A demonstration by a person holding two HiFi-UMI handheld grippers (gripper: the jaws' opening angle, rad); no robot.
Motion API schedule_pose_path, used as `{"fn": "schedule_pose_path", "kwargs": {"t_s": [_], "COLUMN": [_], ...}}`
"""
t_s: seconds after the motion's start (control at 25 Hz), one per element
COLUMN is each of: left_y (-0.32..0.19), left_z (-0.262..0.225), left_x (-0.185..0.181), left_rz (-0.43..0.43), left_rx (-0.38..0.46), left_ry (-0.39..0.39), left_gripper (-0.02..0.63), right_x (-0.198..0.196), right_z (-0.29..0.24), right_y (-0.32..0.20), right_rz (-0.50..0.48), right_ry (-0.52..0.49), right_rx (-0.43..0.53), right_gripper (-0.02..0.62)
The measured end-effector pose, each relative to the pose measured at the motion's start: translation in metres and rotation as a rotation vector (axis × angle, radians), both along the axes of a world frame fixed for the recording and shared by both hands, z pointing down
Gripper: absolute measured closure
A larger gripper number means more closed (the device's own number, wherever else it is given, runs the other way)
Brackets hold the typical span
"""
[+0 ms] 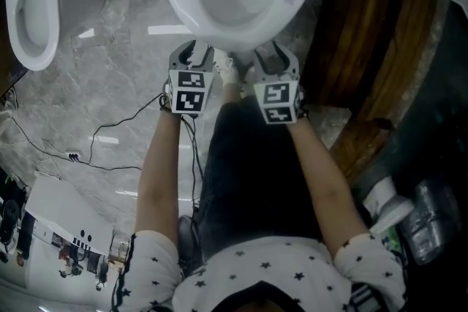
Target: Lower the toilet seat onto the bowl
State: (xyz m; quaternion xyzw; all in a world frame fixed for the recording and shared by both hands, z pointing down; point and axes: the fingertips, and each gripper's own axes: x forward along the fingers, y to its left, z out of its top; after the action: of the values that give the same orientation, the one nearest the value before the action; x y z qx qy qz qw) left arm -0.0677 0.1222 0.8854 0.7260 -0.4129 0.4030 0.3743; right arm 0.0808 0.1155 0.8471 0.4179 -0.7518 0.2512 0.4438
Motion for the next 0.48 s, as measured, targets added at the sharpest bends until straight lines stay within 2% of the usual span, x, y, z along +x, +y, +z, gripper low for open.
{"fn": "schedule_pose_path", "kwargs": {"t_s": [0.2,0.48], "left_y": [-0.007,-0.036], "left_z": [-0.025,-0.082], "left_x": [-0.002,-0.008], "left_rz": [-0.04,-0.103], "left_rx": [0.033,0.112], "left_ry": [0.029,0.034], "left_gripper": [0.442,0.496], "right_x": [-0.003,-0.018], "right_z": [-0.025,-0.082], "right_y": [-0.008,-0.031], "right_rz": [0.002,0.01], "right_ry": [-0.019,-0.098], "right_rx": [0.024,0.068], "right_gripper": [0.39,0.393]}}
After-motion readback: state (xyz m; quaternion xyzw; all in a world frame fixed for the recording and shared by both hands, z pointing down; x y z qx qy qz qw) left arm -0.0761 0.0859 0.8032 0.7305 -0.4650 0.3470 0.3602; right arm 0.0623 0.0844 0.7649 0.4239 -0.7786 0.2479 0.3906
